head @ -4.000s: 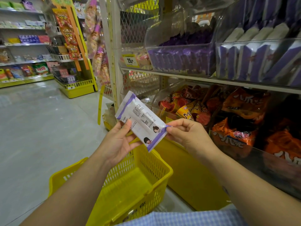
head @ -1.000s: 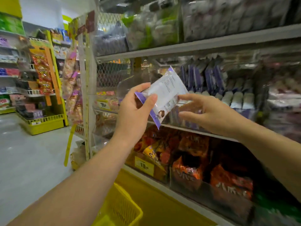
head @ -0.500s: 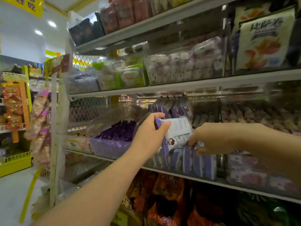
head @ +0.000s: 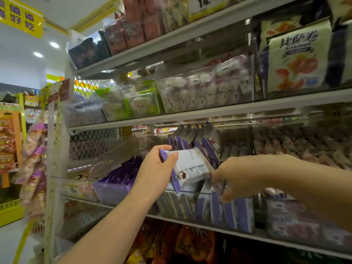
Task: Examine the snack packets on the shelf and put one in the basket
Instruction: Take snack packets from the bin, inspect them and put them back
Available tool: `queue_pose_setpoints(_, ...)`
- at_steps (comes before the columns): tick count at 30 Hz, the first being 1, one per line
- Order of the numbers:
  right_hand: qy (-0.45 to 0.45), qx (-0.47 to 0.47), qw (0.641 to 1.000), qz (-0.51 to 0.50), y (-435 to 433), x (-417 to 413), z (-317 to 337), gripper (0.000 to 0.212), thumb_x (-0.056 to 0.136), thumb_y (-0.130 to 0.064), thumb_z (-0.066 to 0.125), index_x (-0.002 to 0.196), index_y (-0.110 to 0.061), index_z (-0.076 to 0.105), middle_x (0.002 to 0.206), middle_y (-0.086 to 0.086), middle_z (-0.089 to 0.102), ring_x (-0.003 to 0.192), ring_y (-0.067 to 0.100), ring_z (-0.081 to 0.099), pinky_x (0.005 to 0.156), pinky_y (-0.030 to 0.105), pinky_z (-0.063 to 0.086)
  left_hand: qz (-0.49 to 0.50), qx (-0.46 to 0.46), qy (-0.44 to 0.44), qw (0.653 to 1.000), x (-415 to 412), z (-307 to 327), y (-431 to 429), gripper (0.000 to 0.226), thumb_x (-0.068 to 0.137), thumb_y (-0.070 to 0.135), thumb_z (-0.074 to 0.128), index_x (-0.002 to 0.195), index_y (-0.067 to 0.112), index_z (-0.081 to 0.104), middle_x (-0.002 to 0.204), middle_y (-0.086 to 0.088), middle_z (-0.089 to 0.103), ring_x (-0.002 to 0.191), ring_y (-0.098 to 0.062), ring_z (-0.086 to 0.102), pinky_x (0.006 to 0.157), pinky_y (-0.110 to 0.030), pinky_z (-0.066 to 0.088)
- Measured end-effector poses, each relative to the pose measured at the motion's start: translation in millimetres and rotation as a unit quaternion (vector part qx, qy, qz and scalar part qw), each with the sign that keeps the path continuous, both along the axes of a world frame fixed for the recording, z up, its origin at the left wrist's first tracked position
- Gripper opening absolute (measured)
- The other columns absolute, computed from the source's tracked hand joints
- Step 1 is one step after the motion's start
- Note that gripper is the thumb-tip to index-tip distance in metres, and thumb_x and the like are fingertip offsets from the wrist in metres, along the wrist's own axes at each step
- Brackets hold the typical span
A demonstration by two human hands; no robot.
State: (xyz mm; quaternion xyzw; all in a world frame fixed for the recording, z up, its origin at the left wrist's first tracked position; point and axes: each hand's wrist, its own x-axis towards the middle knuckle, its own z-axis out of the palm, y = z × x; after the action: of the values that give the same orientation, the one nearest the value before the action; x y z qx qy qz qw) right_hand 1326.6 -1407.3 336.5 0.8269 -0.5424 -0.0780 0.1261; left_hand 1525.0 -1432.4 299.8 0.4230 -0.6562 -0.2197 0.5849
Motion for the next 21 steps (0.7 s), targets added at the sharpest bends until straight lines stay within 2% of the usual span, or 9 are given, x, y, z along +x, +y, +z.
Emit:
queue_pose_setpoints(3,0.01,0.009,1.0,-0.005,-1.3,0.4,0.5,0.042,0.086,-0.053,0.059,0.117,-0.026,0.057,0.098,-0.005,0.059,0.083,0.012,0.056,0.065,0.026,0.045,-0.026,0.039,0.0,0.999,-1.9,0.5,0.4,0.009,0.095,0.034,0.056,0.104,0.031,0.057,0.101,-0.001,0.068,0.088,-0.016,0.068,0.077,-0.037,0.059)
queue_pose_setpoints(6,0.015,0.017,1.0,-0.012,-0.1,0.3,0.4,0.049,0.087,-0.053,0.058,0.128,-0.027,0.054,0.111,-0.001,0.06,0.094,0.017,0.057,0.066,0.024,0.043,-0.013,0.026,0.013,0.999,-5.0,3.5,-0.6,0.009,0.094,0.034,0.058,0.102,0.029,0.06,0.099,-0.002,0.069,0.093,-0.021,0.067,0.086,-0.047,0.056)
queue_pose_setpoints(8,0.02,0.011,1.0,-0.01,1.0,-0.1,0.4,0.051,0.088,-0.053,0.057,0.132,-0.029,0.051,0.118,-0.001,0.058,0.095,0.016,0.054,0.066,0.024,0.041,0.002,0.022,0.024,0.999,-3.7,4.0,-0.3,0.011,0.094,0.033,0.058,0.102,0.027,0.06,0.098,-0.003,0.069,0.093,-0.023,0.067,0.087,-0.05,0.055)
queue_pose_setpoints(12,0.017,0.005,1.0,-0.006,2.0,0.1,-0.4,0.05,0.088,-0.053,0.057,0.132,-0.03,0.051,0.117,-0.002,0.057,0.089,0.013,0.05,0.063,0.024,0.039,0.002,0.044,0.022,0.999,-1.5,1.0,2.8,0.012,0.095,0.034,0.056,0.102,0.026,0.06,0.099,-0.005,0.069,0.091,-0.022,0.068,0.085,-0.049,0.056)
queue_pose_setpoints(16,0.016,0.001,1.0,0.0,3.4,0.0,-0.9,0.05,0.089,-0.052,0.056,0.133,-0.031,0.049,0.122,-0.003,0.055,0.088,0.011,0.045,0.061,0.02,0.035,0.024,0.022,0.014,0.999,1.1,4.0,3.9,0.014,0.094,0.035,0.057,0.104,0.025,0.061,0.096,-0.003,0.069,0.091,-0.023,0.068,0.087,-0.05,0.055)
queue_pose_setpoints(21,0.028,-0.011,1.0,0.002,4.1,-0.8,-2.1,0.052,0.088,-0.054,0.055,0.133,-0.029,0.05,0.114,-0.005,0.056,0.085,0.012,0.047,0.067,0.026,0.041,0.015,0.033,-0.044,0.998,-0.3,1.2,4.8,0.017,0.094,0.037,0.057,0.107,0.027,0.06,0.094,-0.002,0.069,0.089,-0.021,0.068,0.087,-0.049,0.055)
